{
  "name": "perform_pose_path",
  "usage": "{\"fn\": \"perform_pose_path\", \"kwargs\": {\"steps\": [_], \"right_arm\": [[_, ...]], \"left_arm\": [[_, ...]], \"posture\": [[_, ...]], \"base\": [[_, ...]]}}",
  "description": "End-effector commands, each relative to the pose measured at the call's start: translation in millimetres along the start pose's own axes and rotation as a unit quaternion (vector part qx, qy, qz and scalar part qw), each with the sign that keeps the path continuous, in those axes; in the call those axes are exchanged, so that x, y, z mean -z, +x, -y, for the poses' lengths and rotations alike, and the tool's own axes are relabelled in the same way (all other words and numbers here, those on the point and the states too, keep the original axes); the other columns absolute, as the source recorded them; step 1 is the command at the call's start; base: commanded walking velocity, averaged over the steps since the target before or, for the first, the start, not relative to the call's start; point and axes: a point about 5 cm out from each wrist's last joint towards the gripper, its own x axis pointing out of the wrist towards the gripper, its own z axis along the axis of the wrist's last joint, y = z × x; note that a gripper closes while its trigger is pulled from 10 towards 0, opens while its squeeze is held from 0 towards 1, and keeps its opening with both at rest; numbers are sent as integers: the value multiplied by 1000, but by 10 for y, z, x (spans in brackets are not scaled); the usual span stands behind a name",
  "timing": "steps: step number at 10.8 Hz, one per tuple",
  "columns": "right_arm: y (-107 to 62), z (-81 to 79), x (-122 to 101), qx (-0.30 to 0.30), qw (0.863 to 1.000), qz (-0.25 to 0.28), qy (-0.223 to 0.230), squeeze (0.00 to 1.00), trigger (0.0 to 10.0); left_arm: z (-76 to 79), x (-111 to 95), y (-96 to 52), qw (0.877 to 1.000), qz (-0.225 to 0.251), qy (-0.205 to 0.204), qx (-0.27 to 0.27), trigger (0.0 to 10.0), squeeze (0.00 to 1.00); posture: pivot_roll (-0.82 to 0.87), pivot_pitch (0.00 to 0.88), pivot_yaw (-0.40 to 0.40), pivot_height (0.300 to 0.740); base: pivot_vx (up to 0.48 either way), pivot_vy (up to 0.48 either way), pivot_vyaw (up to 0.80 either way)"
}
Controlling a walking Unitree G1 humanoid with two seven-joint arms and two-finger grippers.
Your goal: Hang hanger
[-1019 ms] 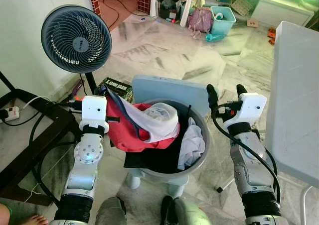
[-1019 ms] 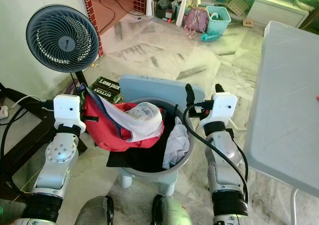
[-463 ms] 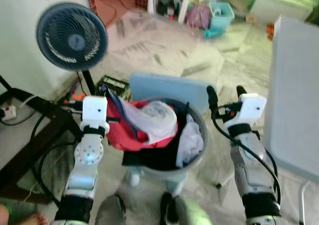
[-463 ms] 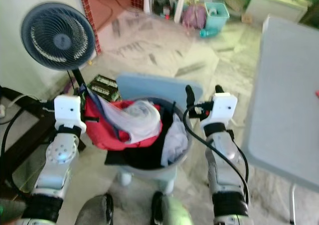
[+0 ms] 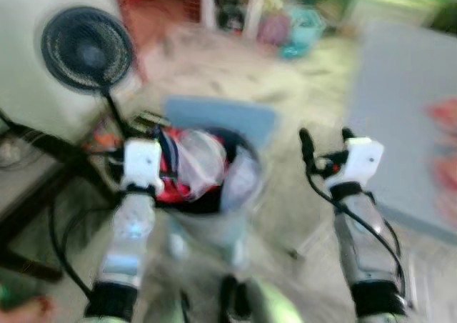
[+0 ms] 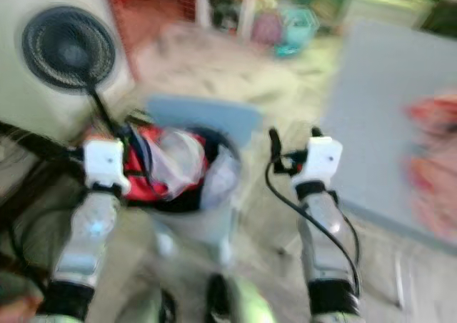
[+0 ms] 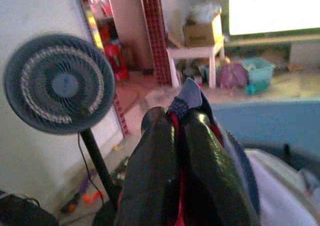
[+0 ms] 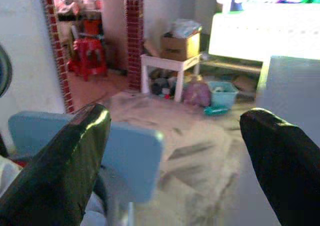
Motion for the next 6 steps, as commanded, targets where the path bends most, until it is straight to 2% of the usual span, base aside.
{"fn": "perform_pose_path", "kwargs": {"steps": [1,5,6], "right_arm": [[5,25,-28,2,1000,3,-5,0,10000],[25,60,-55,6,1000,7,-11,0,10000],[36,85,-70,11,1000,10,-17,0,10000]], "left_arm": [[2,12,-11,1000,-4,-2,-1,10000,0],[25,6,0,1000,-1,0,3,10000,0],[37,-26,8,1000,13,2,8,10000,0]], "posture": [[-7,129,-39,740],[-8,123,-45,740],[-9,121,-47,740]], "base": [[-240,-274,0],[0,-270,0],[0,0,0]]}}
